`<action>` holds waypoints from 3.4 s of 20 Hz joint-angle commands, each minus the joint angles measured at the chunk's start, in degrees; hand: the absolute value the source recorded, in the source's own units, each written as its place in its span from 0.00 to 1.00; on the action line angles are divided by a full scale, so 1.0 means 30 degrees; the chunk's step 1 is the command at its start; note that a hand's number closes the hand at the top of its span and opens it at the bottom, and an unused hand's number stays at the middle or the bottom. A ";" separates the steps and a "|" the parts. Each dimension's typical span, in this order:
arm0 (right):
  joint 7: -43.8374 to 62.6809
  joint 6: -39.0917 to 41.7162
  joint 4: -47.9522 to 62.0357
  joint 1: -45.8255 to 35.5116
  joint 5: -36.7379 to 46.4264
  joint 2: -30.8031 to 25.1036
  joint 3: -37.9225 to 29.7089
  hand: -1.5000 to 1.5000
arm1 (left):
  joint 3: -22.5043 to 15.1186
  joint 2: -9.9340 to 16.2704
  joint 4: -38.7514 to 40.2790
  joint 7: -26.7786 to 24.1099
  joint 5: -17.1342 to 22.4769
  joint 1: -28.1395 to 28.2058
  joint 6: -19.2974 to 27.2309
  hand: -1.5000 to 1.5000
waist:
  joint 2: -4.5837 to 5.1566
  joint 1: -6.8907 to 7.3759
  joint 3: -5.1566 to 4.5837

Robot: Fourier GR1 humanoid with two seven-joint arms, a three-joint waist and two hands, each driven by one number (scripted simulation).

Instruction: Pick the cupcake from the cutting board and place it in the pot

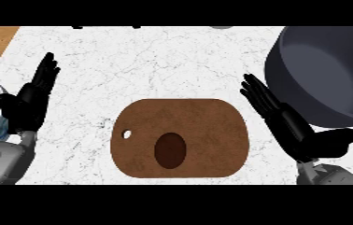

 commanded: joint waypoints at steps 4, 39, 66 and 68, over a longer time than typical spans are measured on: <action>-0.1587 -0.4694 0.1471 -0.0969 0.4073 0.1388 -0.1584 1.00 | 0.0873 -0.1050 -0.1447 0.0860 0.0790 -0.0120 0.0465 0.50 | -0.0468 0.0620 0.0175; 1.6878 0.3358 -0.0761 -0.5837 1.6165 0.4893 0.7592 0.00 | 0.1663 -0.3019 -0.4801 0.3977 -0.0175 0.0644 0.0979 0.50 | -0.0406 0.0545 0.0167; 1.5810 0.0756 0.5799 -0.4880 2.0029 0.8129 0.9018 0.00 | 0.4446 -0.5216 -0.5106 0.5127 -0.2682 0.1169 -0.1673 0.50 | -0.0394 0.0536 0.0176; 1.6362 0.2631 0.4647 -0.5067 1.9885 0.8132 0.7379 0.00 | 0.4244 -0.5435 -0.6743 0.6567 -0.3002 0.1007 -0.1149 0.50 | -0.0417 0.0492 0.0178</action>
